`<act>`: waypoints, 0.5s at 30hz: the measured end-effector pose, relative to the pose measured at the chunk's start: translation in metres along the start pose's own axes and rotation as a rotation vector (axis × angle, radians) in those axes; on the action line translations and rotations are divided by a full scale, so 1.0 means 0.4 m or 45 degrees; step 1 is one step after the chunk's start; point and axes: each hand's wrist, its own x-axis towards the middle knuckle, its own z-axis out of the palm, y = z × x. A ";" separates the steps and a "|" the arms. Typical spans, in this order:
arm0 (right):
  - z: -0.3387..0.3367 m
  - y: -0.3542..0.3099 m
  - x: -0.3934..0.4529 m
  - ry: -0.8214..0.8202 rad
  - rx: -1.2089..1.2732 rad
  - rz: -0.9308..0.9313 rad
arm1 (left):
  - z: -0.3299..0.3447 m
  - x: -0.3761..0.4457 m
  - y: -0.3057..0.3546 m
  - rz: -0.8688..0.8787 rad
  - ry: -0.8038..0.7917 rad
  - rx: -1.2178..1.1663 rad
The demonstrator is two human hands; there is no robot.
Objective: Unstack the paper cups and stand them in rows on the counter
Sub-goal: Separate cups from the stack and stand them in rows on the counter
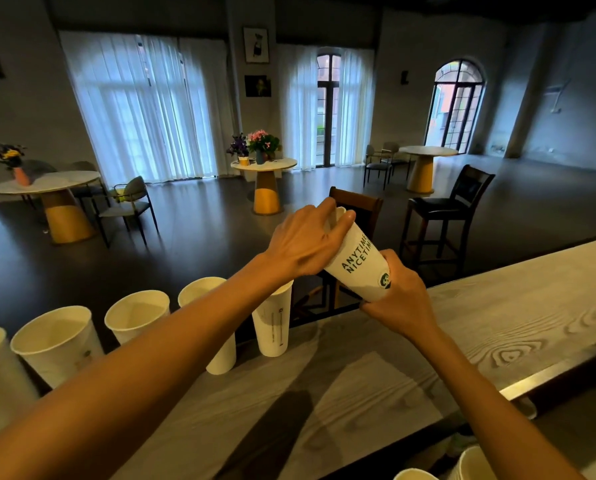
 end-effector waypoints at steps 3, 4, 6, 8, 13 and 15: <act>0.006 0.028 -0.022 0.117 0.008 0.056 | -0.038 0.028 -0.008 -0.193 -0.006 -0.045; 0.010 0.046 -0.031 0.126 0.097 0.151 | -0.067 0.040 -0.010 -0.223 0.052 -0.031; 0.024 0.088 -0.053 0.096 0.300 0.382 | -0.139 0.068 -0.015 -0.250 0.200 -0.002; 0.042 0.129 -0.070 0.074 0.401 0.550 | -0.200 0.093 -0.024 -0.264 0.315 0.052; 0.094 0.143 -0.069 0.026 0.675 0.726 | -0.160 0.101 -0.053 -0.162 -0.107 0.262; 0.109 0.136 -0.063 -0.016 0.713 0.733 | -0.089 0.082 -0.070 -0.117 -0.333 0.314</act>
